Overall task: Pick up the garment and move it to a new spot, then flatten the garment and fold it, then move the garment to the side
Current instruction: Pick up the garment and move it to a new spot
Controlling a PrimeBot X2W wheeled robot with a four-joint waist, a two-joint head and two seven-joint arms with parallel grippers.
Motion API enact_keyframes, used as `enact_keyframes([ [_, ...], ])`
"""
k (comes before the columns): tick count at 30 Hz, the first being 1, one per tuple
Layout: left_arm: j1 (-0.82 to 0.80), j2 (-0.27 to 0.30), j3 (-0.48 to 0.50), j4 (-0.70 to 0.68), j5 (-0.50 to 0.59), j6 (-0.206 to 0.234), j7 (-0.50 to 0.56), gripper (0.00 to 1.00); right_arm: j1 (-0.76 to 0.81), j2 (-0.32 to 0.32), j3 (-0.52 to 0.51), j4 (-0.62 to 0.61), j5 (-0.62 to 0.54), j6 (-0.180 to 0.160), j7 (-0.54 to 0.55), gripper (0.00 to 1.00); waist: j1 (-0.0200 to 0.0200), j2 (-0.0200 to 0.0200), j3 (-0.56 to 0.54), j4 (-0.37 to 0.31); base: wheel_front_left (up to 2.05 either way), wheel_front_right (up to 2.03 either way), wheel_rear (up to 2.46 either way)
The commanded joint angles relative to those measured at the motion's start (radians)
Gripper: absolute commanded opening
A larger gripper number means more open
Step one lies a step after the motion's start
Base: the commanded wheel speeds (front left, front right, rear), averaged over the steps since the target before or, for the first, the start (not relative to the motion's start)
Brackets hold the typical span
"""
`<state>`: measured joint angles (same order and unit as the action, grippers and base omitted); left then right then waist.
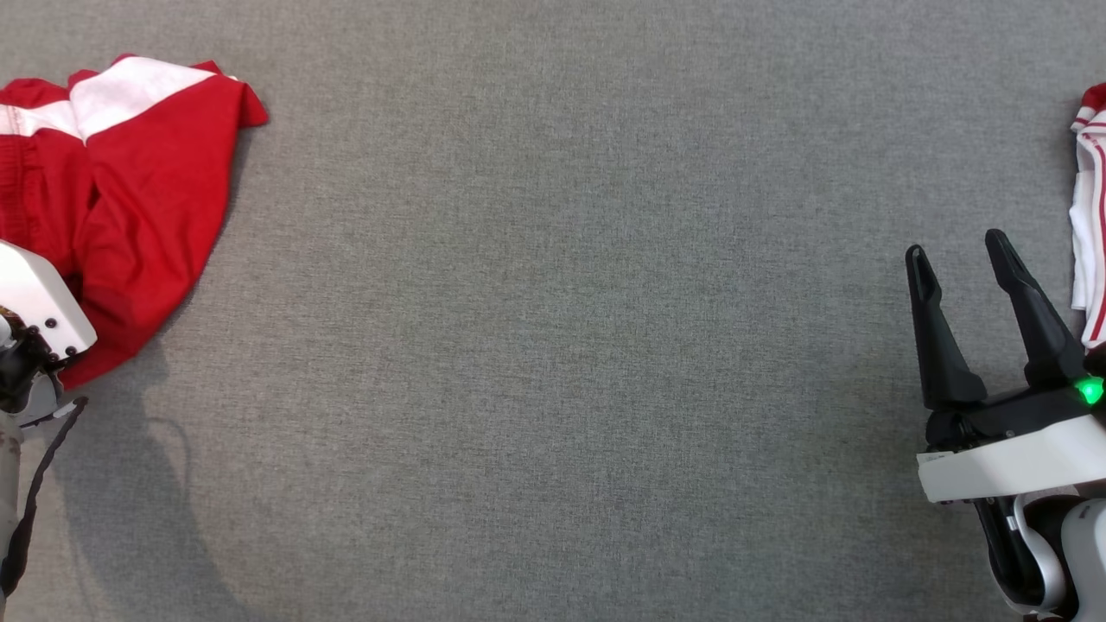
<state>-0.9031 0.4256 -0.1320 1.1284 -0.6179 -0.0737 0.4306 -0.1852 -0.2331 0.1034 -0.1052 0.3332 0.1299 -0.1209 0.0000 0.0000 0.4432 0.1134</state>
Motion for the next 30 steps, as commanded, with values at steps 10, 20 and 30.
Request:
enact_keyframes([
  [10, -0.019, 0.027, -0.077, -0.014, 0.061, -0.044, -0.160, 0.00, 0.037, 0.021, 0.021, 0.071, 0.025, 0.002, -0.041, 1.00, 0.0000, 0.0000, -0.169, 0.001, 0.00, 0.00, 0.00],
  [20, -0.029, 0.022, -0.217, -0.152, 0.104, -0.058, -0.162, 0.00, 0.110, 0.051, 0.028, 0.137, 0.058, 0.002, -0.078, 1.00, 0.0000, 0.0000, -0.350, -0.045, 0.00, 0.00, 0.00],
  [30, 0.008, -0.012, -0.339, -0.531, -0.015, -0.056, -0.056, 0.00, 0.142, 0.059, 0.030, 0.139, 0.068, 0.002, -0.086, 1.00, 0.0000, 0.0000, -0.410, -0.144, 0.00, 0.00, 0.00],
])
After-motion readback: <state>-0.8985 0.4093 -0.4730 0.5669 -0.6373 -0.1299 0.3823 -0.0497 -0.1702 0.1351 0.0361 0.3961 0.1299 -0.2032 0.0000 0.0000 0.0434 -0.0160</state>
